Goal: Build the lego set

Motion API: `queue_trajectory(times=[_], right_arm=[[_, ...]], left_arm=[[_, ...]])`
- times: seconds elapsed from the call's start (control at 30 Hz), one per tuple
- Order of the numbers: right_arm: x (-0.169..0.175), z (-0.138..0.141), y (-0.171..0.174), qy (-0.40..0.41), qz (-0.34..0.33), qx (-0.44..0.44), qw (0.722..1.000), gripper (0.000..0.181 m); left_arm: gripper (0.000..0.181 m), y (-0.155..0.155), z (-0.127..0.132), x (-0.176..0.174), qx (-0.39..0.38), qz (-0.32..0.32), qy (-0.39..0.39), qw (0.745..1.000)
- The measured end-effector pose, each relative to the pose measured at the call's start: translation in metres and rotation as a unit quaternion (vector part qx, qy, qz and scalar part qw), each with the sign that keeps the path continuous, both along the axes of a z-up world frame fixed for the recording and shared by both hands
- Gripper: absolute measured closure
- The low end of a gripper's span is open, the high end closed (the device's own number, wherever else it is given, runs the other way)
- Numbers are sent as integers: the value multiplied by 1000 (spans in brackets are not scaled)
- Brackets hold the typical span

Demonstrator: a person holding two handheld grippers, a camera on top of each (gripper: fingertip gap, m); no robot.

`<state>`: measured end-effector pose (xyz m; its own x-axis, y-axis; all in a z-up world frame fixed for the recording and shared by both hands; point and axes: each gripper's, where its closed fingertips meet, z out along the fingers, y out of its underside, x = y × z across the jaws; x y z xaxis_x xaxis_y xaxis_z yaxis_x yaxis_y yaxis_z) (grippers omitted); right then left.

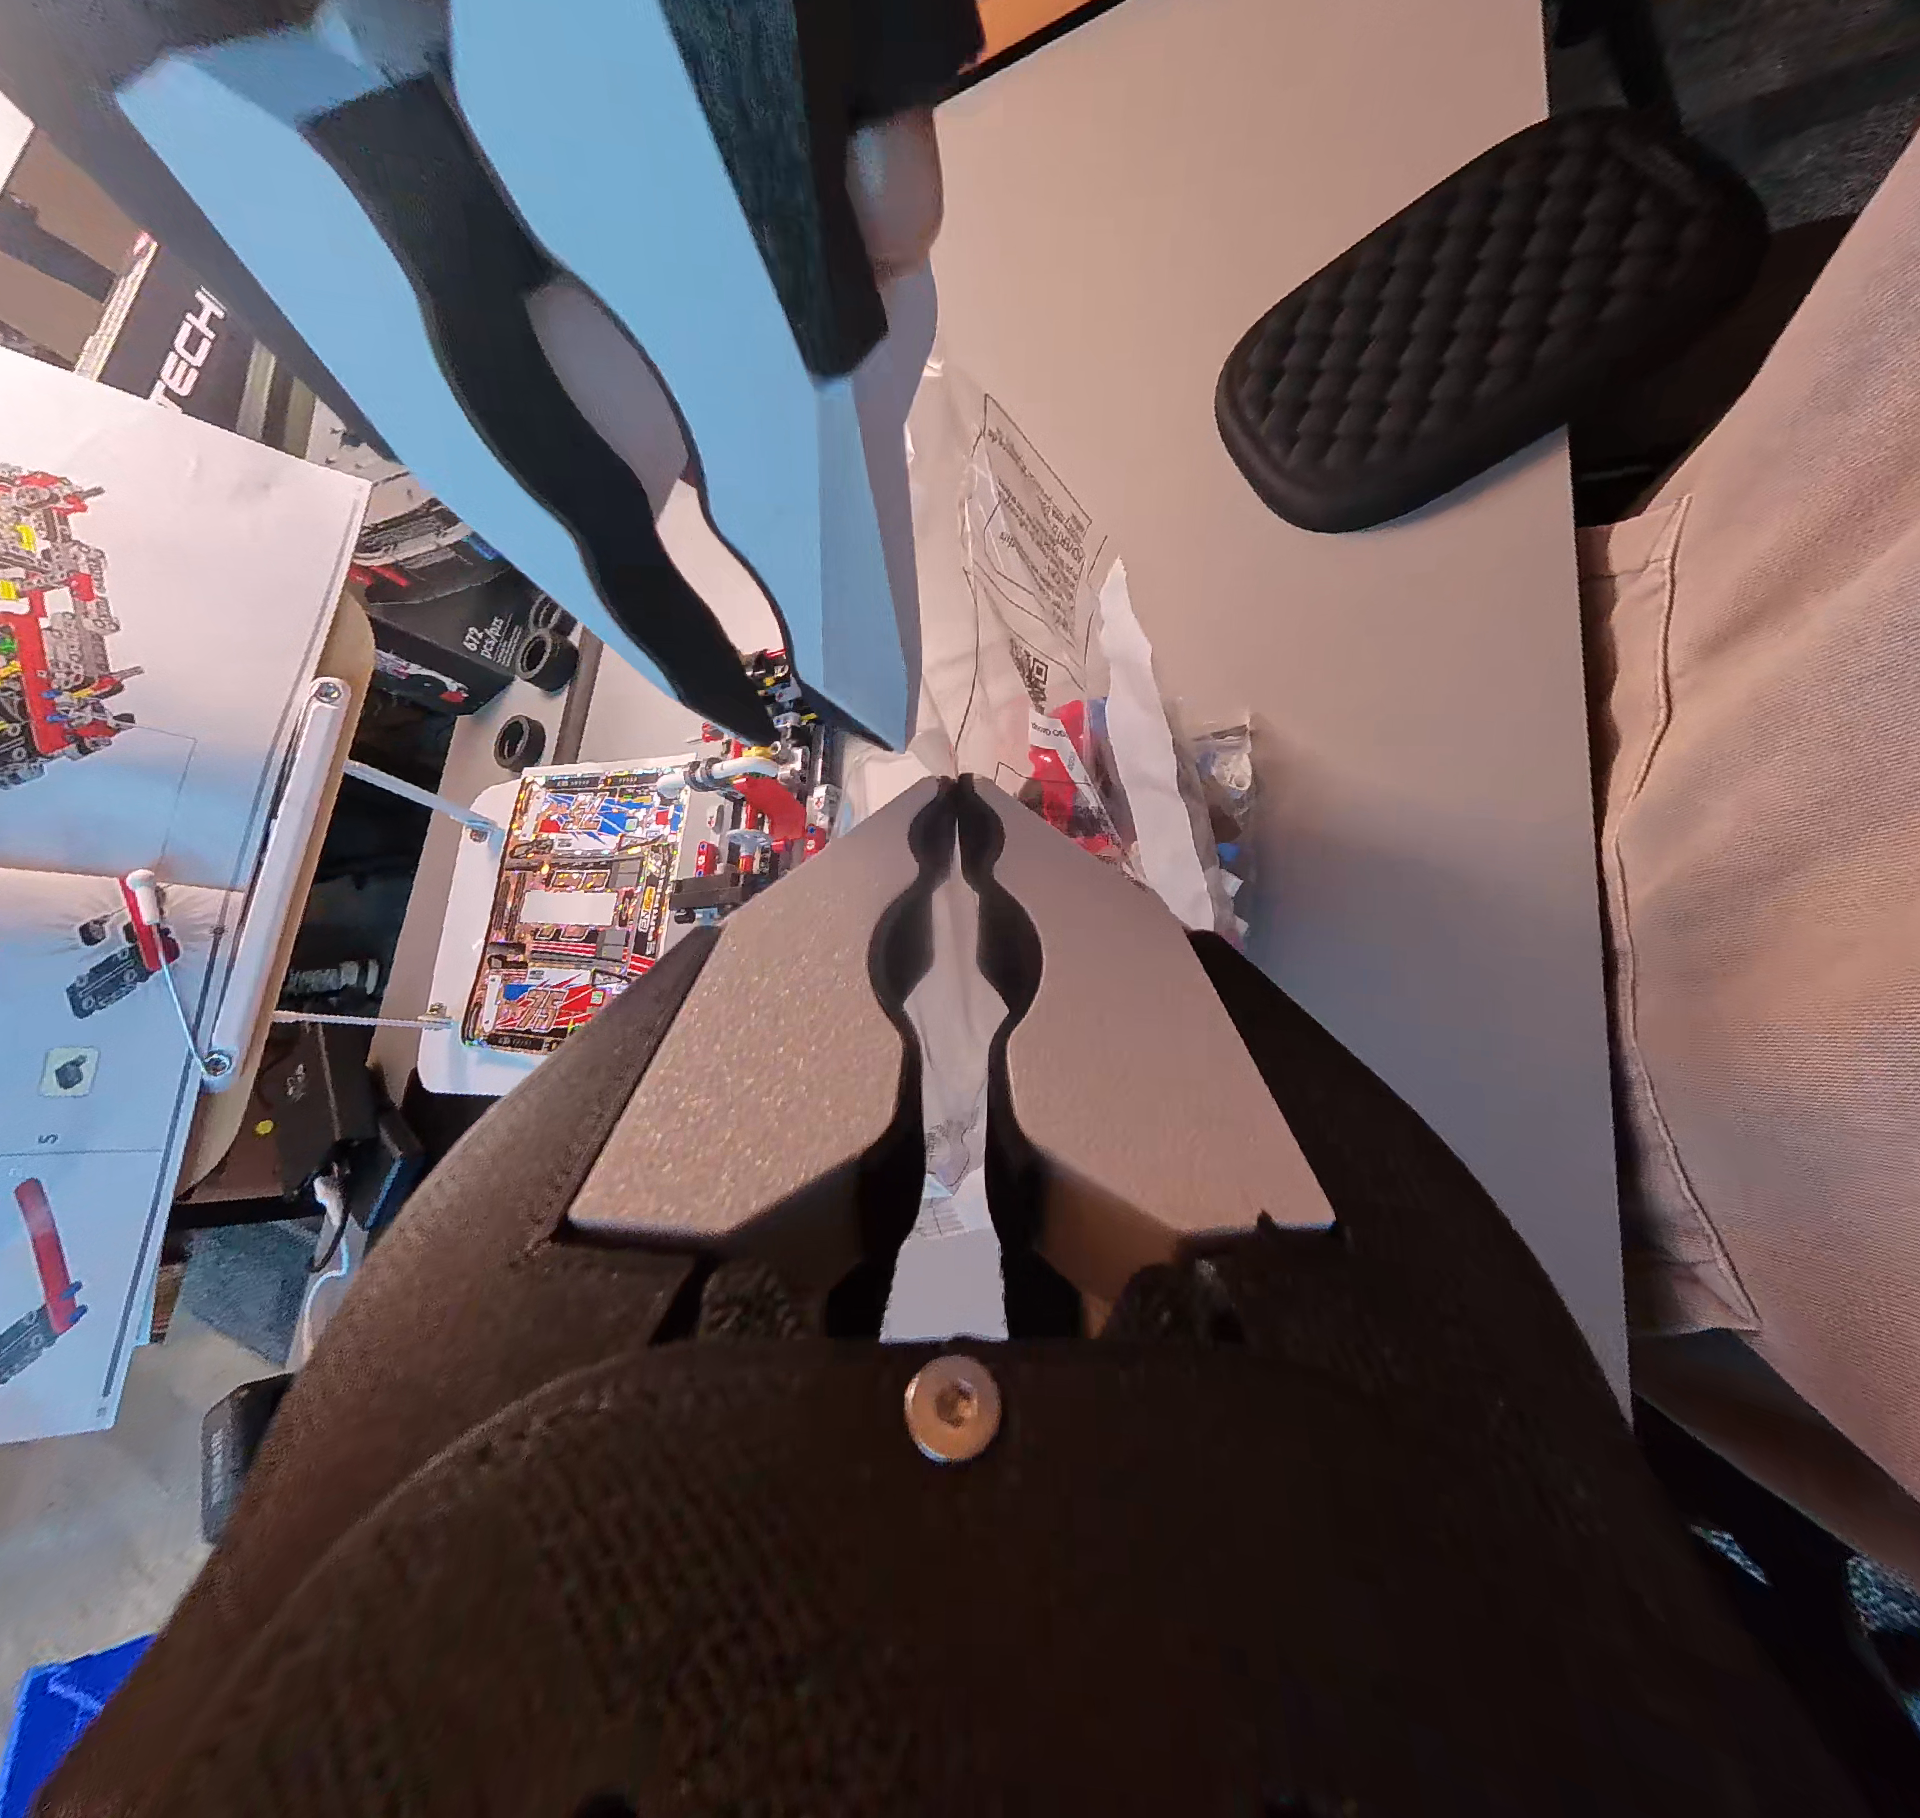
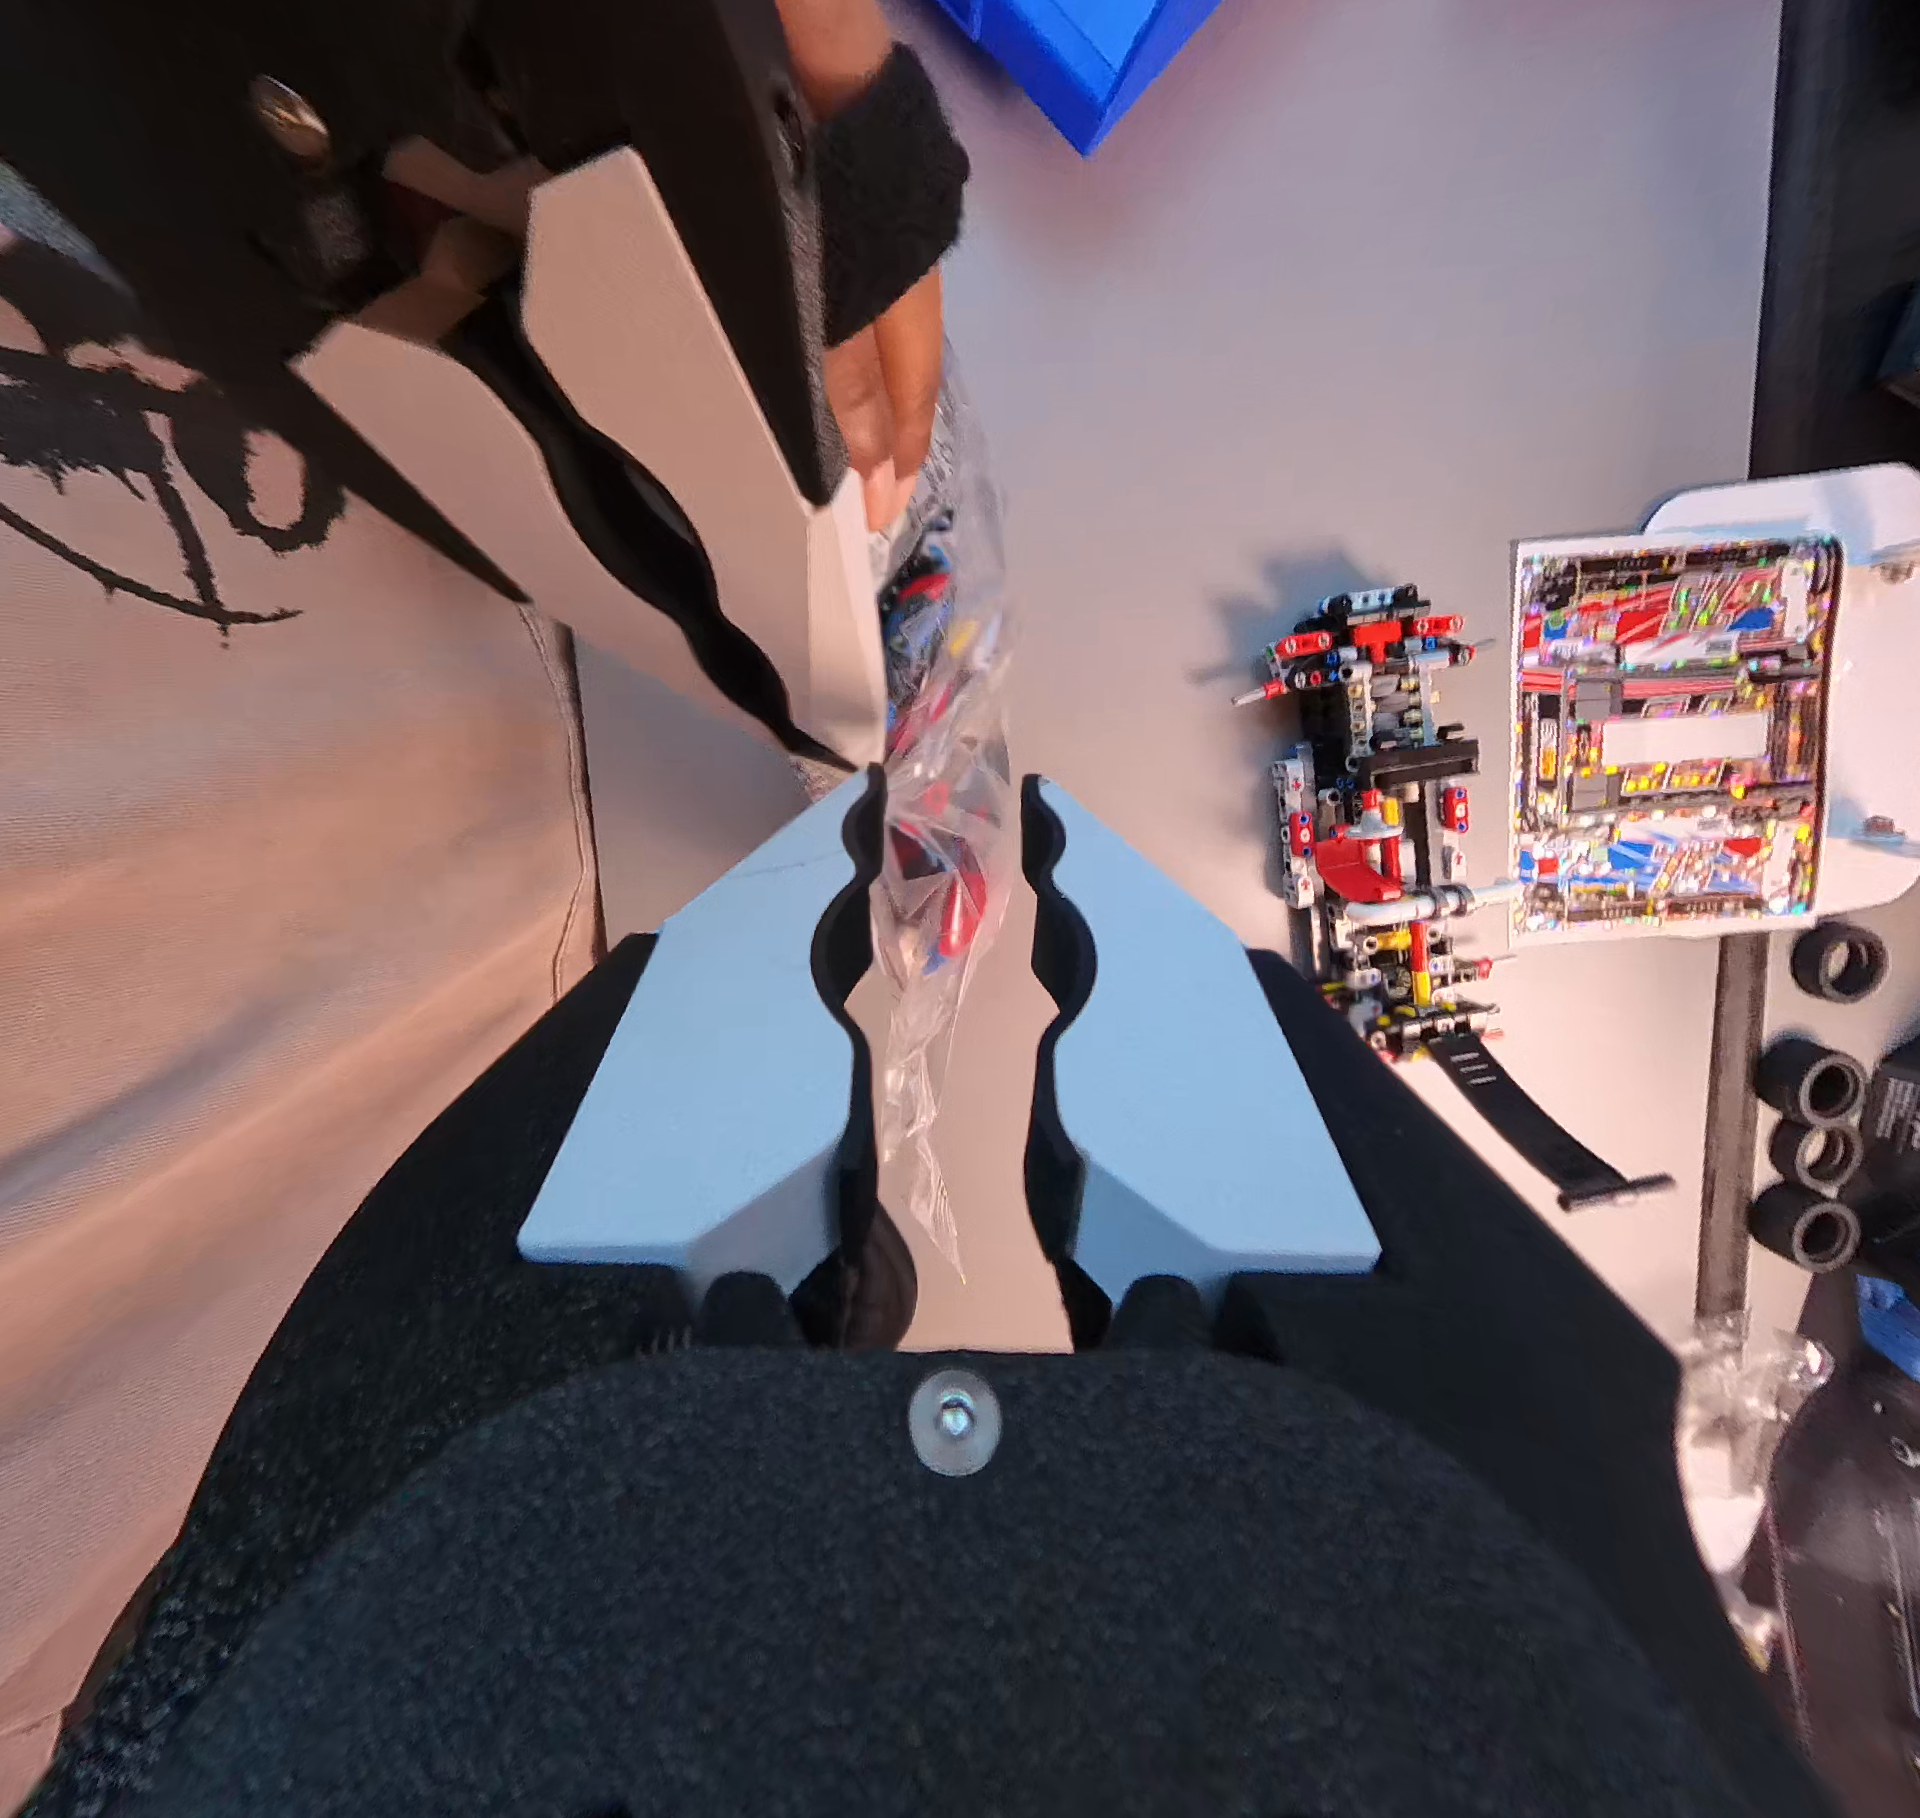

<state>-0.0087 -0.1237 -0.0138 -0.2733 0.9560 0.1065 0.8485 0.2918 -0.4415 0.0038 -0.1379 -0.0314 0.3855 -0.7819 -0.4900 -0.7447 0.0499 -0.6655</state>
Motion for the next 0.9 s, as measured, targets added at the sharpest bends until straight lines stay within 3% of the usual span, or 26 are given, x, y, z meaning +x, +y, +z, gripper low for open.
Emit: queue_trajectory(times=[0.13,0.2,0.4,0.57,0.67,0.9], right_arm=[[-3,21,-1,35,12,4,999,158],[6,11,0,6,25,16,1000,157],[9,-5,6,-21,22,12,999,180],[11,-5,0,-40,30,20,999,166],[14,-8,5,-53,36,41,997,181],[22,3,30,-39,18,44,998,181]], left_arm=[[181,2,2,-3,4,6,-7,1000],[181,1,3,-3,7,5,-6,1000],[181,1,2,-1,11,-3,-3,1000],[181,-2,3,-1,5,-6,-9,1000],[181,-2,2,-2,11,-8,-7,1000],[181,-35,-4,-3,-26,-66,-8,997]])
